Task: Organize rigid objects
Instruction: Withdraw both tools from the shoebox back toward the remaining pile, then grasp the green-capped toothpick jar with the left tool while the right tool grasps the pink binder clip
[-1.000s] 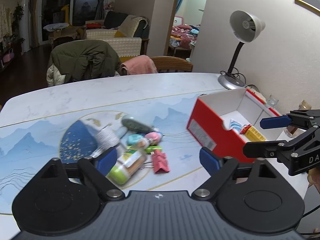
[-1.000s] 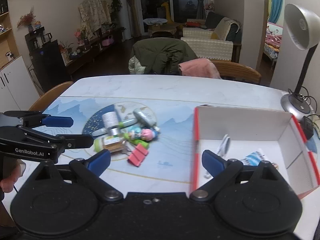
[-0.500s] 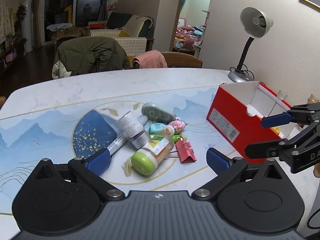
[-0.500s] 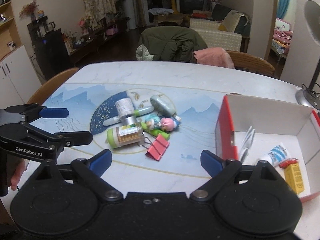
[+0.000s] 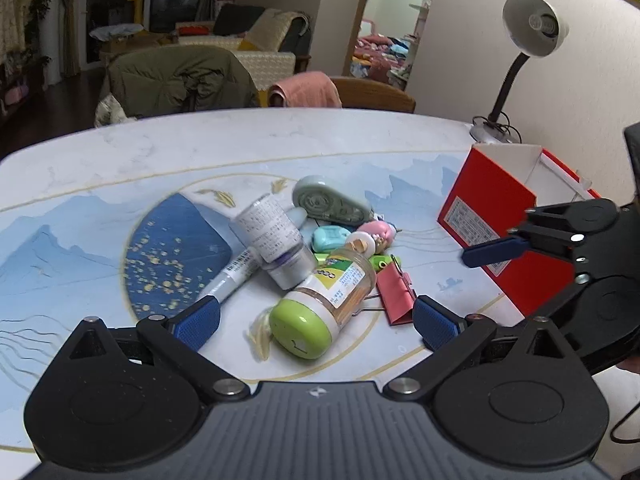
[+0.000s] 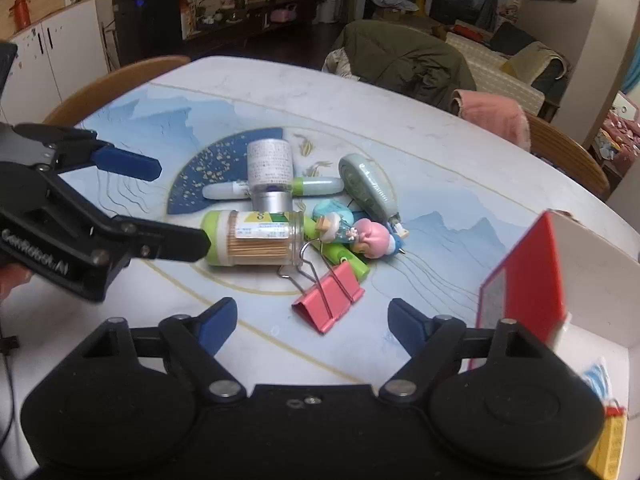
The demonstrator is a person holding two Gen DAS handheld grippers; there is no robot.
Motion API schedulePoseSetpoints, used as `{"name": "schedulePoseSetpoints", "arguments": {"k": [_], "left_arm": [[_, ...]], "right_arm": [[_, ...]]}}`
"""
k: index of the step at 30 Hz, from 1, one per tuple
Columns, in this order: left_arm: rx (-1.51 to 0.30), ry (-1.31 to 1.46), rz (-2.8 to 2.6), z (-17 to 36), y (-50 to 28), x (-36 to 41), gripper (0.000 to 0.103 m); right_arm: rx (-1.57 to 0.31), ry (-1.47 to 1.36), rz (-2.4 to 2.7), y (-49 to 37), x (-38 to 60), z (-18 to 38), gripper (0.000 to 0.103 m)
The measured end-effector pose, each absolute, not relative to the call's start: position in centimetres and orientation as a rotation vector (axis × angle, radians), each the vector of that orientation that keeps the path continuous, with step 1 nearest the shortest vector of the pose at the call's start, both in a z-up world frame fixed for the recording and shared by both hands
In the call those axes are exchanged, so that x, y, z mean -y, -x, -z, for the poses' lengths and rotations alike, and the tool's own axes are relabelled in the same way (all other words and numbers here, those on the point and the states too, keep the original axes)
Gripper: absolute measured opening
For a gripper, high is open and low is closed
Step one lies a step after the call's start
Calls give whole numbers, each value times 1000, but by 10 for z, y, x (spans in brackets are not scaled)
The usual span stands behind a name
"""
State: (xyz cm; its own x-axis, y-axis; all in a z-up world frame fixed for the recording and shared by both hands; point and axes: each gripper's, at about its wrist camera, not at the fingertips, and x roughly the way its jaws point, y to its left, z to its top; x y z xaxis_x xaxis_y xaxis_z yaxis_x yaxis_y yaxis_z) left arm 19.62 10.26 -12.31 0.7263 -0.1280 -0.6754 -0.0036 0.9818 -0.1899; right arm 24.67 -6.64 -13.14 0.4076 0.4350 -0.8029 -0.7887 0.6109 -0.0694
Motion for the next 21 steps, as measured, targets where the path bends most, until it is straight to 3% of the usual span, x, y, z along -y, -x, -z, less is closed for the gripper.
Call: {"name": "schedulePoseSetpoints", "arguments": {"k": [8,18,21], "left_arm": [[-786,205,103,141,-220,-107,103],[-816,231,130,157,-240,-112,102],[-827,241,138,160,-242,-113,88]], "right_arm": [[-834,616,-857,-264,48,152,75],[-910,537,-834,-291,45,173,74],[-923,499,-842,-295,46,175,74]]}}
